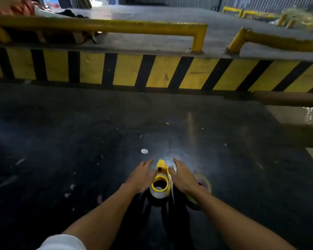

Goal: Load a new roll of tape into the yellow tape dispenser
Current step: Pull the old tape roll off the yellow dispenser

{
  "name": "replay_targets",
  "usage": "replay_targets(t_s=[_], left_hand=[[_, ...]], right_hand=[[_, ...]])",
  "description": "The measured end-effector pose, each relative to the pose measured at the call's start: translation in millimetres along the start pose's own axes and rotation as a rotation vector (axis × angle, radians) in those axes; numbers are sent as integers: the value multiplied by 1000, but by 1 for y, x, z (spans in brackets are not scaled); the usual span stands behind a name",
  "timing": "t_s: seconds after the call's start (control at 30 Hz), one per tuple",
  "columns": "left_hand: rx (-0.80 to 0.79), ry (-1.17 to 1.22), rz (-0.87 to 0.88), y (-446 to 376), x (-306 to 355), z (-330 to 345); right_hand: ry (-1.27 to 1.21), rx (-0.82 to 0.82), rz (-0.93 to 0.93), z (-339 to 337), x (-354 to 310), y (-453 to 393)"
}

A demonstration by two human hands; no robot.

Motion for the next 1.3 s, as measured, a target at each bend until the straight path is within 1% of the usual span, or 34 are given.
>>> replay_targets(t_s=[0.07,0.13,0.27,0.37,0.43,0.53,0.67,0.73,0.83,1.07,1.3], left_hand=[[-33,38,-13,5,-9,13],[-95,72,-40,10,-20,31],[-154,117,-55,4,-38,59],[-171,111,-72,4,-34,65],[-180,109,-85,5,-29,66],[-145,132,-72,1,-29,69],[-101,156,-54,2,-29,65],[-82,173,-18,6,-24,58],[-75,189,49,11,-19,49],[-106,97,189,21,-8,36],[-2,104,235,23,2,18]], right_hand=[[-44,-19,47,10,7,4],[-70,-72,100,25,15,11],[-120,-159,174,52,29,15],[-193,-160,214,65,37,14],[-238,-152,204,71,38,11],[-300,-119,190,71,39,9],[-464,-58,133,61,27,18],[-564,-37,144,57,28,22],[-709,-79,165,49,28,28],[-903,-207,157,45,31,35],[-1018,-144,146,34,26,41]])
Point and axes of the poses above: each hand's wrist, its own y-axis away from the middle knuckle, its own z-axis out of the palm, x = y × z, the point moved 10 cm from there along -y, towards the middle knuckle, and after that the axes turned 3 degrees about y, right-handed, at the moved point
